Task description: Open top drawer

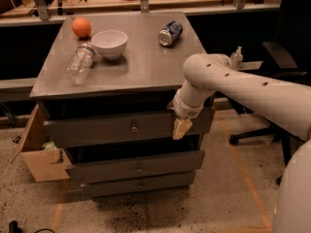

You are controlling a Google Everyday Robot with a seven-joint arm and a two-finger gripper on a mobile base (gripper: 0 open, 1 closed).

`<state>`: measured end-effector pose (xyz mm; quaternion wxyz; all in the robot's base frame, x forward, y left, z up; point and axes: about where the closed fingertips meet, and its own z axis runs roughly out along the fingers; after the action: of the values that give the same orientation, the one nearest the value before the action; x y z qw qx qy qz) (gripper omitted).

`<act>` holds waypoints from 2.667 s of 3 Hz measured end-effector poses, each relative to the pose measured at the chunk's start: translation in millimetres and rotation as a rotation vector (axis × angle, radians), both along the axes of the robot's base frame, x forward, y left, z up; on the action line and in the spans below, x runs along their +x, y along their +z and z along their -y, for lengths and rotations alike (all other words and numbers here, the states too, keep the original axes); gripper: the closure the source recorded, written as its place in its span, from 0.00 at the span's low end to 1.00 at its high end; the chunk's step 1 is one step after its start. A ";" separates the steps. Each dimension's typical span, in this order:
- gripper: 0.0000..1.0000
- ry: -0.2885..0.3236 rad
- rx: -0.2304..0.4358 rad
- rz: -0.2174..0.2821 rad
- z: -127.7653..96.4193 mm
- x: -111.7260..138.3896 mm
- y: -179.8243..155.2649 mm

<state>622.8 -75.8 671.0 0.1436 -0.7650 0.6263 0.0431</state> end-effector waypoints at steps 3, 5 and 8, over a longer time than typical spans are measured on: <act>1.00 0.004 0.002 -0.103 23.3 -39.6 22.8; 0.59 -0.001 0.009 -0.143 31.4 -61.5 42.2; 0.60 0.003 0.031 -0.139 28.3 -68.7 63.3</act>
Offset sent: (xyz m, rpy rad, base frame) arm -0.1070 -0.0593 0.0507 -0.0157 0.2596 0.0009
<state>554.1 -104.1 734.3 0.1117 -0.7588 0.6329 0.1060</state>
